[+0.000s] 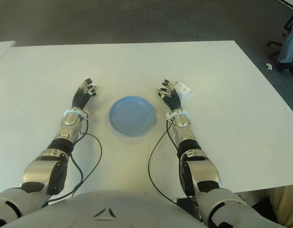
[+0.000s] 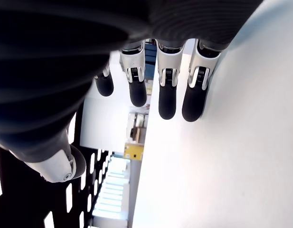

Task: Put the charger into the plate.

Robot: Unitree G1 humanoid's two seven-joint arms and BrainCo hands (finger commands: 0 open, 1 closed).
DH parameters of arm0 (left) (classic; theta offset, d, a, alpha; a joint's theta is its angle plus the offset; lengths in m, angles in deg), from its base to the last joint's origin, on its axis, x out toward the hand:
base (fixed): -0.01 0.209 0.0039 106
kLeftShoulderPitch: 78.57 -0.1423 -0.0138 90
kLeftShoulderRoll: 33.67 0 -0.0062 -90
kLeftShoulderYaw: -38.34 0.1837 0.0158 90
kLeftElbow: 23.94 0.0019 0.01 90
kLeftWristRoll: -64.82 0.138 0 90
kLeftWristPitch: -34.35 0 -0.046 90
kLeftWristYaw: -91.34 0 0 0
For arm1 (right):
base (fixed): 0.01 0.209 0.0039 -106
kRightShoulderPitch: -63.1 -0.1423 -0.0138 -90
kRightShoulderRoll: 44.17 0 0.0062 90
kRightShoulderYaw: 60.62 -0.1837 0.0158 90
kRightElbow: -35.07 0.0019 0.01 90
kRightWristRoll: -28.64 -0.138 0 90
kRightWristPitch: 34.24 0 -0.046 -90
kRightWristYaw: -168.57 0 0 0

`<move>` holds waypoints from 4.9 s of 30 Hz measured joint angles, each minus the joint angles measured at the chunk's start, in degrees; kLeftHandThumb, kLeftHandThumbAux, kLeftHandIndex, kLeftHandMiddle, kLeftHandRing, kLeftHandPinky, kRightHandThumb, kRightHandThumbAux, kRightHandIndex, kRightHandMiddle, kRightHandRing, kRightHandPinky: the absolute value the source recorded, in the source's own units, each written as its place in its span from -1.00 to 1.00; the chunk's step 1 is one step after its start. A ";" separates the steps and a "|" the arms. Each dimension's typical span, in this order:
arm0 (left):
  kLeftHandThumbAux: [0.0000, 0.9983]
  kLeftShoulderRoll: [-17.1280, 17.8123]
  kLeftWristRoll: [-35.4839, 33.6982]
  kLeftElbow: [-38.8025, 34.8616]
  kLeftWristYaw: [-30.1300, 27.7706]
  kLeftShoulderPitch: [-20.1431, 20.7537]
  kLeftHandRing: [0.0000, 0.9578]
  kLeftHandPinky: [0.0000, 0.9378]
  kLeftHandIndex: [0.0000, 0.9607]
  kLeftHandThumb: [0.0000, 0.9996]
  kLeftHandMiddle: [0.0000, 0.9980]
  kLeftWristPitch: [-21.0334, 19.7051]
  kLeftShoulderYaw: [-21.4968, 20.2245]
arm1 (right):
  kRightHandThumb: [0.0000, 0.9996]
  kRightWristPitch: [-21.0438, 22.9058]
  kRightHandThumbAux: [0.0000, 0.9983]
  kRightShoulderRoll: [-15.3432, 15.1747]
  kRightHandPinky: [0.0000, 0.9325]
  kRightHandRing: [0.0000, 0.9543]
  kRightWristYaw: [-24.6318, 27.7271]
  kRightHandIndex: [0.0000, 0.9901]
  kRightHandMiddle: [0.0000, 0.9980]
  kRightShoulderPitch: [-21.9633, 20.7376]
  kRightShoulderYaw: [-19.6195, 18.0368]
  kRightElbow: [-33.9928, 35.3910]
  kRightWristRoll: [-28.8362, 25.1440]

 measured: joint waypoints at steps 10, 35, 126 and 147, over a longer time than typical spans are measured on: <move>0.12 -0.18 0.01 0.12 0.00 -0.17 -1.00 -1.00 -1.00 -0.59 -1.00 0.57 0.00 | 0.22 1.26 0.26 0.08 -0.47 -0.62 0.04 -0.95 -0.72 0.04 -0.50 0.94 -0.14; 0.10 -1.08 0.00 1.55 1.13 -0.19 -1.00 -0.97 -1.00 -0.56 -1.00 3.02 -0.49 | 0.12 1.45 0.21 -2.80 -0.54 -0.65 -12.63 -0.97 -0.72 4.71 3.66 10.33 10.11; 0.19 -3.39 -4.58 -7.19 -4.38 -6.59 -1.00 -1.00 -1.00 -0.65 -1.00 3.30 -0.75 | -0.28 8.17 -0.49 -17.73 -1.00 -1.00 -20.42 -1.00 -1.00 -16.38 26.44 -20.29 35.62; 0.12 -3.88 -9.18 -17.50 -11.81 -14.41 -1.00 -1.00 -1.00 -0.72 -0.96 1.74 -0.82 | -0.44 8.13 -0.29 -18.12 -1.00 -1.00 -18.90 -1.00 -1.00 -12.85 24.74 -18.97 33.67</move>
